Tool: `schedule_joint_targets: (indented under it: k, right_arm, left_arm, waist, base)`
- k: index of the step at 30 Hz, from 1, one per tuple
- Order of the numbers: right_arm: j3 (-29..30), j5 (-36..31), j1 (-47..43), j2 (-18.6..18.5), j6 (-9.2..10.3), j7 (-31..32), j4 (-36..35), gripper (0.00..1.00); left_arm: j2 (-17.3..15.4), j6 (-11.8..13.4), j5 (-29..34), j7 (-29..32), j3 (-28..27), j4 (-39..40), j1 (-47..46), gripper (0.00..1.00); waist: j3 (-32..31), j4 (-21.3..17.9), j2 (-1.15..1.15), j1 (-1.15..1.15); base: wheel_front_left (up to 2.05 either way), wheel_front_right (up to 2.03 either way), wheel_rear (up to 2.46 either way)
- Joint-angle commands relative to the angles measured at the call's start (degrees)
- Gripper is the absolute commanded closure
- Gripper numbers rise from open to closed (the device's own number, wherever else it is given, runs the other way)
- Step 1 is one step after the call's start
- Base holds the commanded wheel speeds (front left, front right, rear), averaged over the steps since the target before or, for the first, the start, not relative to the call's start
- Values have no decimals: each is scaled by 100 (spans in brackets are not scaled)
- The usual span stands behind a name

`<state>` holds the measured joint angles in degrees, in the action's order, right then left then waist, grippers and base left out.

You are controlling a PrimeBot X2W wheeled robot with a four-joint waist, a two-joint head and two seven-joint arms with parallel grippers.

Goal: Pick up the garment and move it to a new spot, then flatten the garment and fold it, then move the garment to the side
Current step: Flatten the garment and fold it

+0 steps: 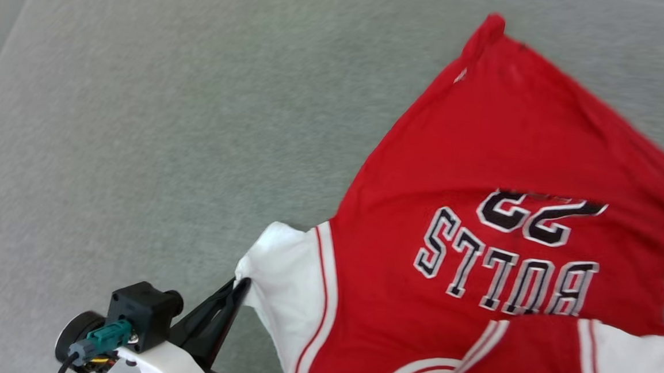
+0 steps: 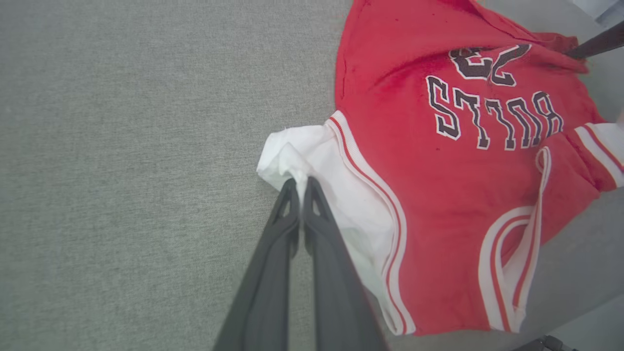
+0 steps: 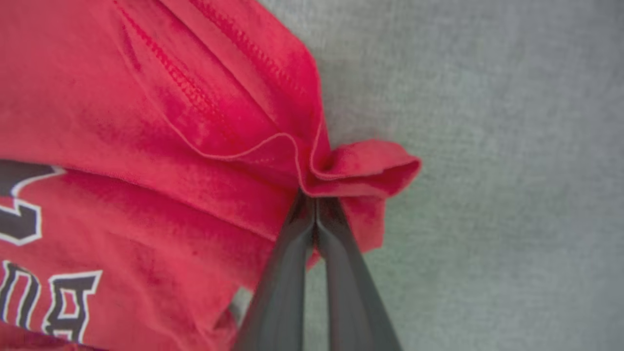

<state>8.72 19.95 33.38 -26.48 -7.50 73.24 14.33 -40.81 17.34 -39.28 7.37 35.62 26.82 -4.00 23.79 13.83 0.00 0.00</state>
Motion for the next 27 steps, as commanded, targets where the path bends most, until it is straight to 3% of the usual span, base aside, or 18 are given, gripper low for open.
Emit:
schedule_joint_targets:
  k: [1,12,27]
  right_arm:
    - [-78,137,-389,-34,2,-30,-3,100]
    - [-189,875,-2181,35,2,-421,-758,100]
    - [20,1184,-4055,497,2,-727,-1600,100]
  left_arm:
    - [-12,59,-35,-32,-44,-17,91,100]
    - [-8,160,-273,-154,-135,-426,424,100]
    - [140,107,-468,-418,-211,-811,534,100]
  waist:
    - [-383,-425,0,0]
    - [-1031,-1120,0,0]
    - [-1483,-1388,0,0]
  base:
    - [0,0,0]
    - [0,0,0]
    - [0,0,0]
